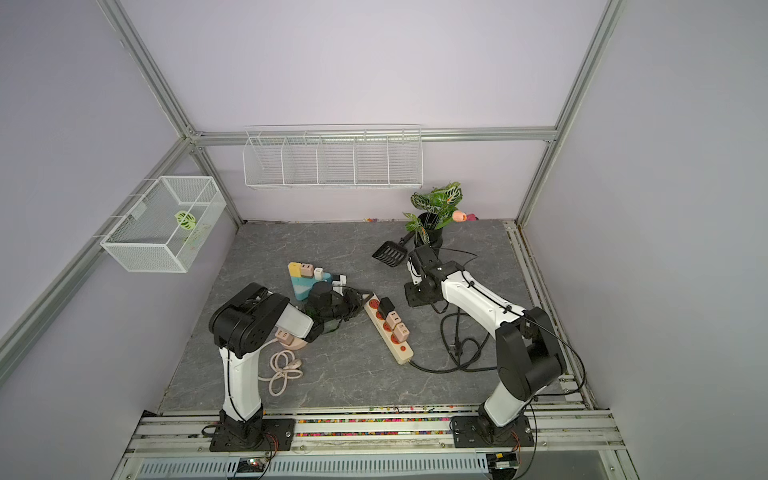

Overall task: Pull the plug off the socket
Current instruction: Remove the plug from the socket, then place the plug at the center of the board.

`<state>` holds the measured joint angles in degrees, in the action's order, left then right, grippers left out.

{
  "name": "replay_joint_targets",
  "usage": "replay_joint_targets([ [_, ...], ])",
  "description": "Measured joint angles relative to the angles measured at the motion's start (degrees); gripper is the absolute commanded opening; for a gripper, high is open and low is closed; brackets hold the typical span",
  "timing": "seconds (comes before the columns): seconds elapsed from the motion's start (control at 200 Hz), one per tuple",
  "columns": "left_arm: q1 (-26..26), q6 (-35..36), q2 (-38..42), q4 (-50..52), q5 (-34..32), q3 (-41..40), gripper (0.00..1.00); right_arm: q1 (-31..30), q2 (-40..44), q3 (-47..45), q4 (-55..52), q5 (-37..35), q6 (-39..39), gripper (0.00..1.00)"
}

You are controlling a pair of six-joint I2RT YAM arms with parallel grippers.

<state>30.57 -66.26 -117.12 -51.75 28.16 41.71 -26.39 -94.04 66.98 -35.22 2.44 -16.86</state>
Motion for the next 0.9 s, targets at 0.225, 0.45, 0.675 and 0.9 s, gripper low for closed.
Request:
replay_joint_targets([
  [0.225,0.7,1.4,1.6,4.5,0.3,1.1,0.00,3.1,0.0,-6.2,5.9,1.5,-2.5,0.29],
  [0.45,0.9,1.5,1.7,5.3,0.4,1.3,0.00,3.9,0.0,-7.6,9.6,3.4,-3.4,0.33],
  [0.675,1.0,1.5,1.7,5.3,0.5,1.3,0.00,5.2,0.0,-8.2,11.6,4.3,-4.3,0.47],
  [0.9,1.0,1.7,1.8,5.3,0.5,1.2,0.00,7.3,0.0,-9.2,12.2,4.7,-4.4,0.51],
])
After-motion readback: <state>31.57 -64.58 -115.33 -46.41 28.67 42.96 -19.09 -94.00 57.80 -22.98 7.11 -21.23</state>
